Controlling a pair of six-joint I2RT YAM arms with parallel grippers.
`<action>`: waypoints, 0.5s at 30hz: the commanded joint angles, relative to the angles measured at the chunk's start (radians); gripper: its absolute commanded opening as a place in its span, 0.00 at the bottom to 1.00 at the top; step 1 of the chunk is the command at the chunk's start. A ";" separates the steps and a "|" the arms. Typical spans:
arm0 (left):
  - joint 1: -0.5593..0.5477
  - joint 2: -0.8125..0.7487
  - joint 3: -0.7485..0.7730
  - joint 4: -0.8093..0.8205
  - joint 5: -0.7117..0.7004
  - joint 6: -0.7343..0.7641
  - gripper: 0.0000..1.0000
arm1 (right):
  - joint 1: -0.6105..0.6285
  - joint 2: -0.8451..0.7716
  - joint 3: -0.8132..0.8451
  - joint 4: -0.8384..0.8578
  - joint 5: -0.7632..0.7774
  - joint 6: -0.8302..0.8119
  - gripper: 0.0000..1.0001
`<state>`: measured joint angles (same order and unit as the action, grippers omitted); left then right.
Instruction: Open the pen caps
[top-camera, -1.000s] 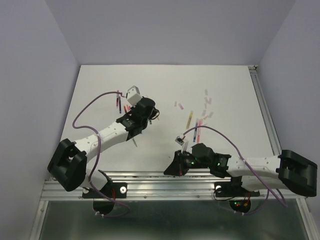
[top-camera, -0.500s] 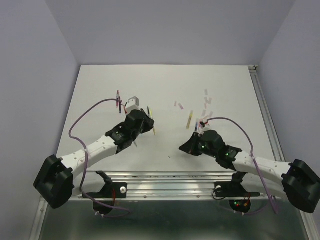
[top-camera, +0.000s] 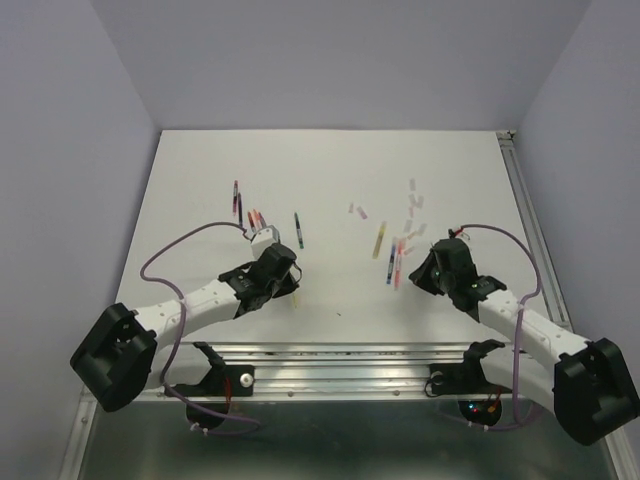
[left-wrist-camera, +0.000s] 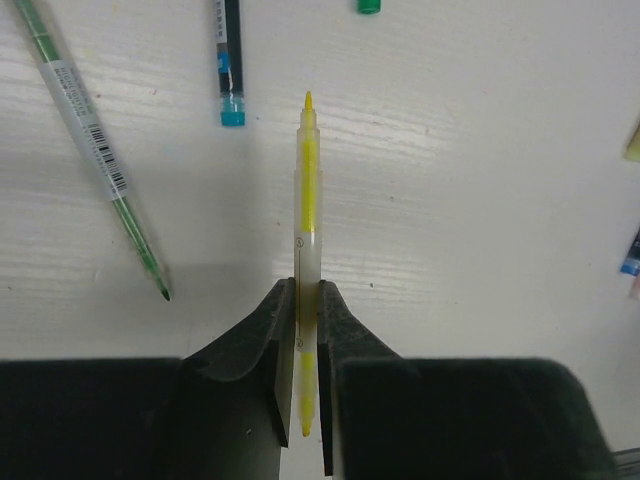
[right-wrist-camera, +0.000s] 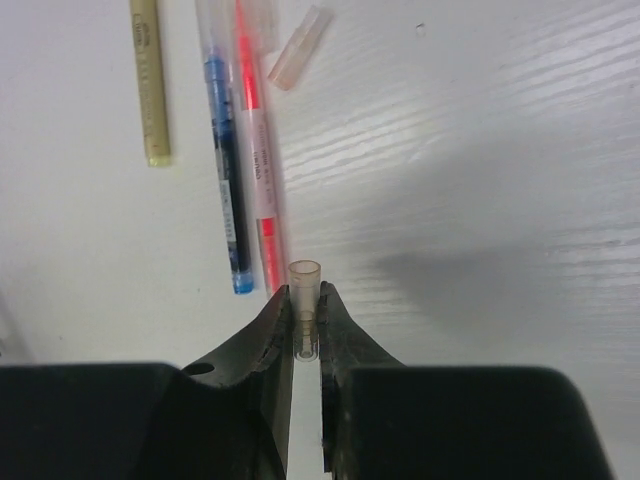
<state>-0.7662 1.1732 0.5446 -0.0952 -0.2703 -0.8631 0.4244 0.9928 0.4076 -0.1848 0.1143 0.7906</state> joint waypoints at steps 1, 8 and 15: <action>0.001 0.025 0.023 -0.038 -0.062 -0.016 0.00 | -0.052 0.058 0.105 -0.062 0.061 -0.059 0.01; 0.001 0.134 0.094 -0.124 -0.132 -0.005 0.04 | -0.096 0.176 0.187 -0.044 0.091 -0.112 0.01; 0.004 0.198 0.141 -0.132 -0.132 0.016 0.20 | -0.121 0.335 0.276 -0.021 0.073 -0.134 0.01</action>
<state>-0.7658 1.3518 0.6353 -0.1932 -0.3614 -0.8646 0.3218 1.2804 0.6025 -0.2302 0.1726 0.6872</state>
